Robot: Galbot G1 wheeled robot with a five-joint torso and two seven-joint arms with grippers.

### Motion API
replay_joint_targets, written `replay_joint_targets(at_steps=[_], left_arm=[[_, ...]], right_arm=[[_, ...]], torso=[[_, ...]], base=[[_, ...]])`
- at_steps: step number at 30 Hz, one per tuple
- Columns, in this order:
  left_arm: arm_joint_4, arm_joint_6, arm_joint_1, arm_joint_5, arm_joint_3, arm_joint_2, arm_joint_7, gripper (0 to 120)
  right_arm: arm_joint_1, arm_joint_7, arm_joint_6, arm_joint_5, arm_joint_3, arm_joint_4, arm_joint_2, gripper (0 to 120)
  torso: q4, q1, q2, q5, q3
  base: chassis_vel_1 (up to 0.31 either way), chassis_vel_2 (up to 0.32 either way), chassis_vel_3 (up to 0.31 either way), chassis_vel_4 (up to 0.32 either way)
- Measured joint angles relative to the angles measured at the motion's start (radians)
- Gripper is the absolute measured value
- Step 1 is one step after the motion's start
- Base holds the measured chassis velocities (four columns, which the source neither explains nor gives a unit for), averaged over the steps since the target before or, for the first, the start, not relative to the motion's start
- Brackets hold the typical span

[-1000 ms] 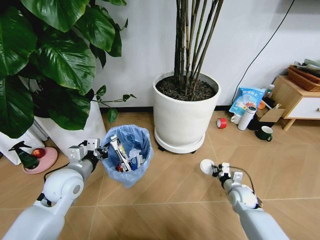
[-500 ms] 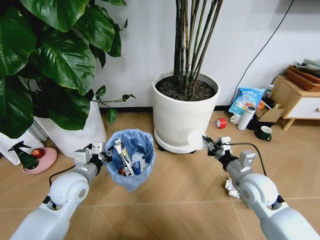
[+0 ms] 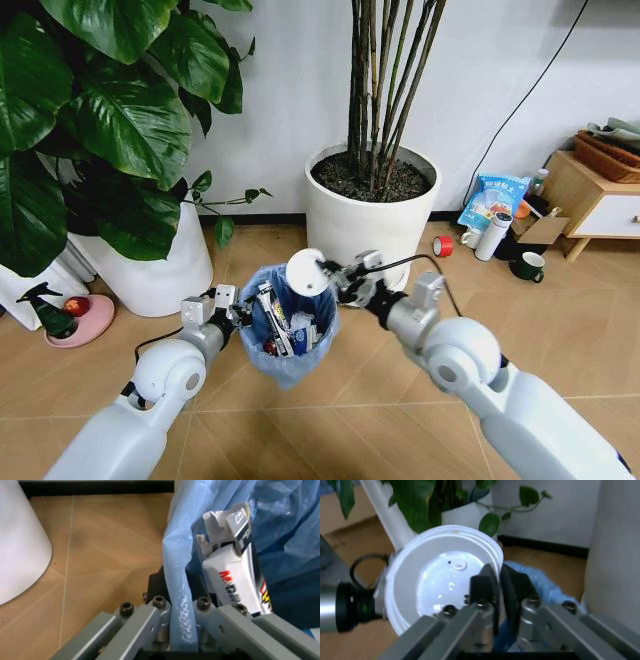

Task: Pick up the trash bin and place the garbage on the floor into it.

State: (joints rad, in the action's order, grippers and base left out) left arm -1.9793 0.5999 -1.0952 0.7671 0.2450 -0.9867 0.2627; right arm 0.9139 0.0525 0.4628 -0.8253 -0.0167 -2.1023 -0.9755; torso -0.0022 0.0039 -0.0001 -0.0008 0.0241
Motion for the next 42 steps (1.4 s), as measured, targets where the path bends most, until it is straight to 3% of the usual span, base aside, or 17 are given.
replay_joint_targets(at_steps=[9, 16, 19, 25, 29, 30, 31, 34, 42], left_arm=[[0.002, 0.001, 0.007, 0.008, 0.012, 0.003, -0.001, 0], [0.006, 0.001, 0.003, 0.006, 0.016, -0.002, -0.001, 0], [0.008, -0.002, -0.010, 0.000, 0.044, 0.001, -0.004, 0], [-0.017, -0.006, -0.044, -0.008, 0.081, 0.008, -0.005, 0], [-0.034, -0.008, -0.049, -0.009, 0.090, 0.006, -0.001, 0], [-0.034, -0.008, -0.049, -0.009, 0.090, 0.006, -0.001, 0], [-0.040, -0.008, -0.049, -0.009, 0.092, 0.006, -0.001, 0], [-0.048, -0.009, -0.053, -0.011, 0.097, 0.006, -0.002, 0], [-0.049, -0.012, -0.052, -0.015, 0.097, -0.003, -0.008, 0]], right_arm=[[-0.009, 0.008, -0.003, 0.016, -0.026, 0.018, -0.016, 39], [0.000, 0.039, -0.018, 0.014, 0.013, 0.009, -0.021, 62], [0.044, 0.120, -0.036, 0.004, 0.095, -0.010, 0.000, 79], [0.142, 0.133, -0.041, 0.005, 0.247, -0.010, 0.048, 98], [0.295, 0.096, -0.050, 0.027, 0.432, 0.009, 0.061, 100], [0.295, 0.096, -0.050, 0.027, 0.432, 0.009, 0.061, 100], [0.376, 0.054, -0.064, 0.049, 0.514, 0.042, 0.061, 100], [0.473, -0.018, -0.092, 0.096, 0.621, 0.144, 0.056, 100], [0.497, -0.145, -0.145, 0.174, 0.655, 0.411, 0.041, 100]], torso=[[0.0000, 0.000, 0.000, 0.0000, 0.000], [0.0000, 0.000, 0.000, 0.0001, 0.000], [0.0001, 0.000, 0.000, 0.0003, 0.000], [0.0002, 0.000, 0.000, 0.0001, 0.000], [0.0002, 0.000, 0.000, 0.0001, 0.000], [0.0002, 0.000, 0.000, 0.0001, 0.000], [-0.0007, 0.000, 0.000, 0.0001, 0.000], [-0.0006, 0.000, 0.000, 0.0000, 0.000], [0.0000, 0.000, 0.000, 0.0007, 0.000]], base=[[0.000, 0.000, 0.000, 0.000], [0.000, 0.000, 0.000, 0.000], [0.000, 0.000, 0.000, 0.000], [0.000, 0.000, 0.000, 0.000], [0.000, 0.000, 0.000, 0.000], [0.000, 0.000, 0.000, 0.000], [0.000, 0.000, 0.000, 0.000], [0.000, 0.000, 0.000, 0.000], [0.000, 0.000, 0.000, 0.000]])
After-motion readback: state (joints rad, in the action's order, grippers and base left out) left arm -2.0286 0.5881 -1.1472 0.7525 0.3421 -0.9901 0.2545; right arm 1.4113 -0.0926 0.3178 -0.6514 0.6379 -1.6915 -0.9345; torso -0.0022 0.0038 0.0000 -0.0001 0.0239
